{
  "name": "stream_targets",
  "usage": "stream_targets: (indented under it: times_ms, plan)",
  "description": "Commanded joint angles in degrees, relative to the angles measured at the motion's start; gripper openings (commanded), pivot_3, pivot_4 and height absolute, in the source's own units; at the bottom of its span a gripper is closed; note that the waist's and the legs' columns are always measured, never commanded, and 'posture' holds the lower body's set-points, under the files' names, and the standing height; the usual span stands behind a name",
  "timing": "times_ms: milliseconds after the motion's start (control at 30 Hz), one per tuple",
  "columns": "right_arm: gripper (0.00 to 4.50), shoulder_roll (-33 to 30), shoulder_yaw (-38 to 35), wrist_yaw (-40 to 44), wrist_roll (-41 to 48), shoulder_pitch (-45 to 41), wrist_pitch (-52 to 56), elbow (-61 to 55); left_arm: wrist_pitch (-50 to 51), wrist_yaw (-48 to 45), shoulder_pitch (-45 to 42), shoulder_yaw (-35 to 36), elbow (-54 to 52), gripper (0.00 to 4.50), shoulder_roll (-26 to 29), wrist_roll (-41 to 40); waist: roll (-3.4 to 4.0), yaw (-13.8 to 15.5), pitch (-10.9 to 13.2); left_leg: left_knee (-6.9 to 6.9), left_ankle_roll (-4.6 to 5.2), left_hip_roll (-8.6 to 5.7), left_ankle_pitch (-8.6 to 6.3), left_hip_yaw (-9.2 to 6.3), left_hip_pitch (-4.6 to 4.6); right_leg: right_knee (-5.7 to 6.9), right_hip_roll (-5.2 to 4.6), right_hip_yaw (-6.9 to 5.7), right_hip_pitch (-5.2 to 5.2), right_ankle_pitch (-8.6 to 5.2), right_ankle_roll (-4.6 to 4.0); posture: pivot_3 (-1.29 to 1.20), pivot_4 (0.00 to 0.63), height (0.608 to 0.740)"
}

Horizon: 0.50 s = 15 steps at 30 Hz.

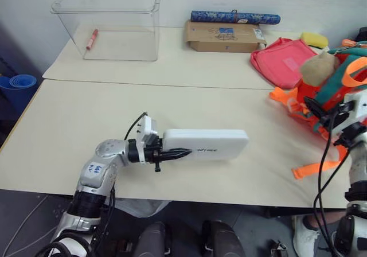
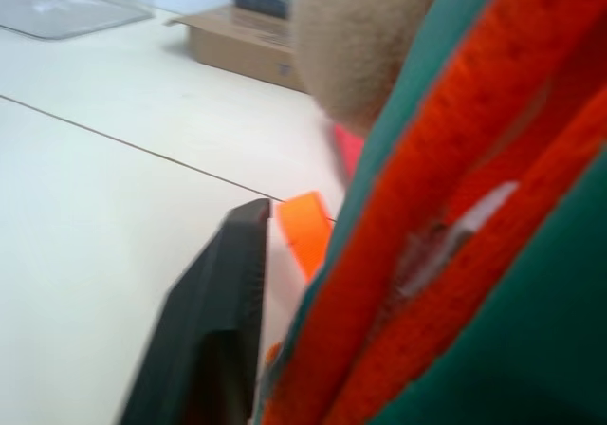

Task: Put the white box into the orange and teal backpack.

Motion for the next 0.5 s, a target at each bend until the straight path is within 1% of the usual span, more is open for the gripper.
stream_targets:
  times_ms: [33, 100, 167, 233, 300, 400, 500]
  plan:
    - [0.51, 2.4, 2.3, 3.3, 4.7, 1.5, 3.8, -11.9, 0.3, -0.3, -0.2, 4.1, -1.0, 1.27, 1.4, -2.9, 0.01, -0.2, 0.0, 0.00, -0.01, 0.02, 0.00, 0.00, 0.00, 0.00, 0.00, 0.01, -0.01, 0.00, 0.00, 0.00, 0.150, 0.740]
    - [0.01, 3.4, 5.1, 4.2, 8.3, 3.9, 10.3, -21.4, 0.7, -0.7, -0.1, 6.1, 0.6, 1.27, 2.7, -3.3, 0.02, -0.3, 0.0, -0.02, -0.05, 0.05, -0.01, 0.00, 0.01, 0.04, 0.01, 0.01, -0.01, 0.00, 0.00, 0.00, 0.150, 0.740]
    - [0.00, 3.8, 6.8, 3.7, 12.3, 5.6, 16.8, -29.8, 1.3, -1.6, -0.1, 7.5, 2.2, 1.27, 4.4, -3.4, 0.04, -0.3, 0.0, -0.03, -0.10, 0.08, -0.02, -0.05, 0.00, 0.06, 0.02, -0.01, -0.02, 0.00, -0.01, 0.00, 0.150, 0.740]
    - [0.00, 4.2, 7.9, 1.7, 19.1, 6.4, 24.5, -39.5, 2.1, -2.6, -0.8, 9.0, 5.5, 1.27, 7.4, -2.8, 0.07, -0.4, 0.0, -0.04, -0.11, 0.08, -0.03, -0.05, -0.01, 0.06, 0.02, -0.02, -0.04, -0.01, -0.02, 0.00, 0.150, 0.740]
    - [0.00, 3.4, 8.8, 0.4, 28.2, 8.8, 33.0, -49.3, 5.0, -6.3, -0.9, 9.6, 6.4, 1.27, 11.7, -3.9, 0.11, -0.8, 0.1, -0.05, -0.13, 0.10, -0.04, -0.07, -0.06, 0.08, 0.01, -0.02, -0.12, -0.02, -0.05, 0.00, 0.150, 0.740]
    - [0.00, -0.7, 7.9, 0.2, 42.9, 15.3, 44.0, -60.0, 8.0, -9.4, -0.9, 10.5, 6.1, 1.27, 15.3, -6.3, 0.10, -0.8, 0.1, -0.12, -0.21, 0.14, -0.15, -0.25, -0.07, 0.04, 0.01, -0.12, -0.08, -0.07, -0.14, 0.00, 0.150, 0.740]
    - [0.00, -7.4, 4.8, 2.1, 51.3, 23.7, 50.0, -66.7, 9.6, -11.3, -0.8, 13.9, 5.3, 1.27, 17.3, -9.4, 0.10, 0.0, 0.1, -0.12, -0.10, 0.11, -0.30, -0.28, -0.10, -0.06, -0.02, -0.13, -0.05, -0.07, -0.15, 0.00, 0.150, 0.740]
